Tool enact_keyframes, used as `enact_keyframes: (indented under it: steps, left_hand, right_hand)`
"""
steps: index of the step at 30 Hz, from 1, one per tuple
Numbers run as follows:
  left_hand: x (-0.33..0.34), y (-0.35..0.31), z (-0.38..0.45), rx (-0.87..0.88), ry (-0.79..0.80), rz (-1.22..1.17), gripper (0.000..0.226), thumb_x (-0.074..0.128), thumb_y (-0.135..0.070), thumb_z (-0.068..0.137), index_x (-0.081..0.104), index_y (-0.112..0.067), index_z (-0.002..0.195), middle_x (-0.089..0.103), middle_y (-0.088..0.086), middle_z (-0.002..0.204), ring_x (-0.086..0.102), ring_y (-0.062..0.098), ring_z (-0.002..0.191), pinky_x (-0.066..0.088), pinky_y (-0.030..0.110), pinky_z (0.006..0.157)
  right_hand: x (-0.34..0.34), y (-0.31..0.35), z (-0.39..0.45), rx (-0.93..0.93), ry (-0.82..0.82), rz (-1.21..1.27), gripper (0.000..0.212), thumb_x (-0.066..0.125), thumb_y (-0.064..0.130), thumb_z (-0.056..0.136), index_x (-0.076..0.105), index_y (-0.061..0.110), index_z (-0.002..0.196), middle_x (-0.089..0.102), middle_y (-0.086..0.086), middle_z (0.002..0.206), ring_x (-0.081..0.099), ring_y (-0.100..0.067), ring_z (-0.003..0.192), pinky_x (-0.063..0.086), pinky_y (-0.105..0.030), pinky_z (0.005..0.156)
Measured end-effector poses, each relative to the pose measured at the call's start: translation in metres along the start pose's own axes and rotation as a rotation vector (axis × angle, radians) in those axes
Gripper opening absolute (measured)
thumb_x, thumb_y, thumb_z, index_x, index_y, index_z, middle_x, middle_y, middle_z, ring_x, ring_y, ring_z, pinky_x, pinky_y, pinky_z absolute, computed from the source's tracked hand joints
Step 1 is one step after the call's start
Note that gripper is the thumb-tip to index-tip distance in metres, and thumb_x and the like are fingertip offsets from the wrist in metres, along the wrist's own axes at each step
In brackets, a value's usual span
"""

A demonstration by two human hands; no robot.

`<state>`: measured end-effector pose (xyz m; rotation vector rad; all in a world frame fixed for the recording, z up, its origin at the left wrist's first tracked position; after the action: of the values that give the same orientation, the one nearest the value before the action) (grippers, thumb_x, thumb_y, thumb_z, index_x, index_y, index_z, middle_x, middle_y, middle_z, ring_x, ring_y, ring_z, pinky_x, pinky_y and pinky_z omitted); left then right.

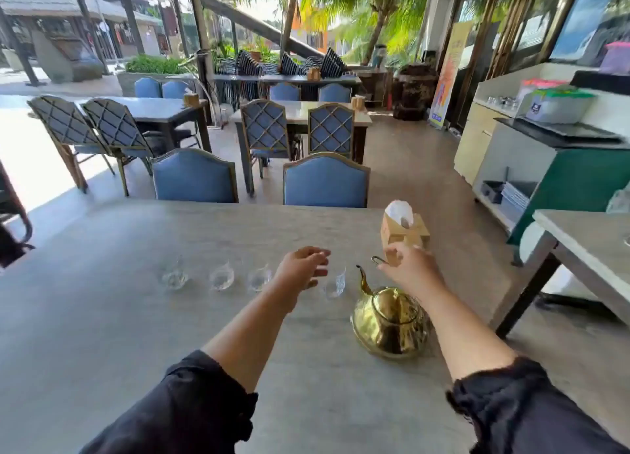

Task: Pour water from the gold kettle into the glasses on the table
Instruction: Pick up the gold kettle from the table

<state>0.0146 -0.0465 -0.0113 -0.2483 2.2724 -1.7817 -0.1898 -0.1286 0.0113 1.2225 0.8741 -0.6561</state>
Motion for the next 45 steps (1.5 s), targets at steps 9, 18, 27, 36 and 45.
enact_keyframes:
  steps: [9, 18, 27, 36, 45]
  left_hand:
    - [0.075, 0.098, 0.017, -0.244, -0.023, -0.002, 0.040, 0.058, -0.021, 0.097, 0.056, -0.016, 0.136, 0.062, 0.003, 0.119, 0.054, 0.015, 0.094, 0.047, 0.028, 0.073]
    - [0.112, 0.138, 0.020, -0.380, -0.007, -0.189, 0.068, 0.074, -0.030, 0.087, 0.042, -0.030, 0.147, 0.061, 0.009, 0.129, 0.063, 0.020, 0.106, 0.059, 0.046, 0.083]
    - [0.108, 0.130, 0.016, -0.380, 0.031, -0.206, 0.098, 0.091, -0.039, 0.063, 0.041, -0.030, 0.147, 0.052, 0.006, 0.142, 0.061, 0.029, 0.115, 0.056, 0.057, 0.085]
    - [0.089, 0.107, 0.018, -0.364, 0.086, -0.297, 0.084, 0.084, -0.036, 0.073, 0.044, -0.022, 0.145, 0.067, 0.004, 0.123, 0.069, 0.032, 0.104, 0.060, 0.054, 0.082]
    - [0.077, 0.105, 0.017, -0.382, 0.142, -0.307, 0.073, 0.077, -0.041, 0.080, 0.048, -0.024, 0.146, 0.065, 0.007, 0.126, 0.069, 0.038, 0.104, 0.062, 0.049, 0.079]
  right_hand:
    - [0.023, -0.057, -0.024, 0.082, -0.028, 0.103, 0.016, 0.061, 0.030, 0.092, 0.064, 0.019, 0.104, 0.057, 0.003, 0.096, 0.048, -0.013, 0.085, 0.031, -0.015, 0.056]
    - [0.038, -0.076, -0.030, 0.071, -0.004, 0.561, 0.018, 0.066, 0.032, 0.089, 0.057, 0.017, 0.095, 0.054, 0.017, 0.073, 0.053, 0.004, 0.069, 0.038, -0.010, 0.060]
    - [0.036, -0.076, -0.013, 0.085, 0.012, 0.900, 0.012, 0.075, 0.025, 0.079, 0.067, 0.019, 0.087, 0.068, 0.001, 0.081, 0.061, -0.010, 0.077, 0.049, -0.019, 0.067]
    - [0.016, -0.030, 0.017, -0.025, 0.084, 0.832, 0.010, 0.068, 0.032, 0.088, 0.071, 0.023, 0.089, 0.060, 0.018, 0.057, 0.048, 0.004, 0.047, 0.041, -0.025, 0.060]
    - [0.016, 0.010, 0.031, -0.072, 0.036, 0.536, 0.023, 0.063, 0.040, 0.091, 0.073, 0.021, 0.102, 0.073, 0.002, 0.085, 0.065, -0.019, 0.082, 0.053, -0.036, 0.077]
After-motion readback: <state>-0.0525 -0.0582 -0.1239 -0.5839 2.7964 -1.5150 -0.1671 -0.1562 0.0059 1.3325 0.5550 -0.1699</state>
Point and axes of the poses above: each hand's wrist, its own z-axis towards the middle knuckle, its own x-axis out of the palm, y = z × x, the point moved 5 cm from there along z, towards the middle knuckle
